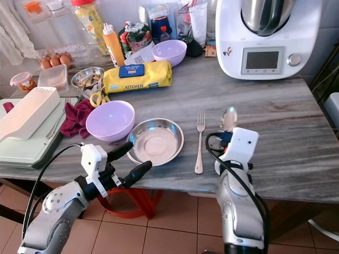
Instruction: Setting the table
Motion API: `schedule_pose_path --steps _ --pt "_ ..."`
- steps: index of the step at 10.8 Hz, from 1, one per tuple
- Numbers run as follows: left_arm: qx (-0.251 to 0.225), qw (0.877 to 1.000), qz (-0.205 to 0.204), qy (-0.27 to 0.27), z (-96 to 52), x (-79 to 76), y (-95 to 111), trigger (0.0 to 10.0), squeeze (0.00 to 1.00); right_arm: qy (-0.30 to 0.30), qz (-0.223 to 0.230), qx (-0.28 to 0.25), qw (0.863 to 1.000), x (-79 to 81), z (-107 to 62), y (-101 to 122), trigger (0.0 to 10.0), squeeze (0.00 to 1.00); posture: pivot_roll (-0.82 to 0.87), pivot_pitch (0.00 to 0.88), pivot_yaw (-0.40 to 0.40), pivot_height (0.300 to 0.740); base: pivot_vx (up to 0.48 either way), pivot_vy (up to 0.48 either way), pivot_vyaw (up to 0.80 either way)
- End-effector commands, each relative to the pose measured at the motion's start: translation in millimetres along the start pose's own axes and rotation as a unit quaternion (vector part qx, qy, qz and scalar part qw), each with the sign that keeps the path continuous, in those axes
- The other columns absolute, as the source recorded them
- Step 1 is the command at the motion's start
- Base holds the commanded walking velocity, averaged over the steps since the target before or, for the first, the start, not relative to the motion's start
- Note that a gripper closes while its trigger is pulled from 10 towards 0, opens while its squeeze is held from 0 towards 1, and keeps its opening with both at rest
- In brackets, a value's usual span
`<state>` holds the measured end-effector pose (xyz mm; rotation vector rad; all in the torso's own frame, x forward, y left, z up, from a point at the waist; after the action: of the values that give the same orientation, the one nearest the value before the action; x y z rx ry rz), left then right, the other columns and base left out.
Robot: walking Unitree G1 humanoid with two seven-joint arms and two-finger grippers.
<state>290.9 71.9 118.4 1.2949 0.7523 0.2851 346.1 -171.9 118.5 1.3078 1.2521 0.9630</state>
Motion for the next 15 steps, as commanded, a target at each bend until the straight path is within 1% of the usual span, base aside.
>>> schedule_pose_path --steps 1,3,4,5,8,11,15 --pt "0.010 1.000 0.000 0.005 -3.4 3.0 -6 10.0 0.00 0.015 0.005 0.003 1.000 9.8 0.6 0 10.0 0.00 -0.13 0.101 0.152 0.740 0.000 0.000 0.00" --pt "0.011 1.000 0.000 0.003 -2.4 2.2 -7 10.0 0.00 0.015 0.009 0.011 1.000 11.5 1.0 -5 10.0 0.00 -0.13 0.101 0.154 0.740 0.000 0.000 0.00" --pt "0.012 1.000 0.000 0.001 -2.1 1.5 -8 10.0 0.00 0.016 0.021 0.016 1.000 12.4 2.2 -6 10.0 0.00 -0.13 0.100 0.155 0.740 0.000 0.000 0.00" --pt "0.013 1.000 -0.001 -0.001 -1.5 0.7 -9 10.0 0.00 0.016 0.023 0.016 0.999 13.3 3.9 -5 10.0 0.00 -0.13 0.099 0.154 0.740 0.000 0.000 0.00" --pt "0.012 1.000 0.000 -0.003 -0.5 -0.1 -9 10.0 0.00 0.010 0.020 0.018 1.000 9.3 7.5 -6 10.0 0.00 -0.13 0.098 0.148 0.740 0.000 0.000 0.00" --pt "0.013 1.000 -0.002 -0.003 -0.3 -0.5 -10 10.0 0.00 0.011 0.025 0.022 0.999 9.2 11.7 -6 10.0 0.00 -0.13 0.099 0.145 0.740 0.000 0.000 0.00" --pt "0.014 1.000 -0.001 -0.001 0.1 0.5 -11 10.0 0.00 0.025 0.026 0.036 0.999 15.7 13.3 -14 10.0 0.00 -0.13 0.100 0.148 0.740 0.000 0.000 0.00"
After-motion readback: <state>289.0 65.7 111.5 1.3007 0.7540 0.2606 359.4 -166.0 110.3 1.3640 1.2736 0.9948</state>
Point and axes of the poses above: a point about 5 cm out from each wrist's last joint towards the gripper, its own z axis pointing out of the wrist towards the gripper, its own y axis along the axis of the wrist's last joint, x = y × z, the point moved 6 cm from there along z, pointing out of the wrist towards the gripper, and after that the axes turned 15 degrees about -z, right-handed, at the moved point
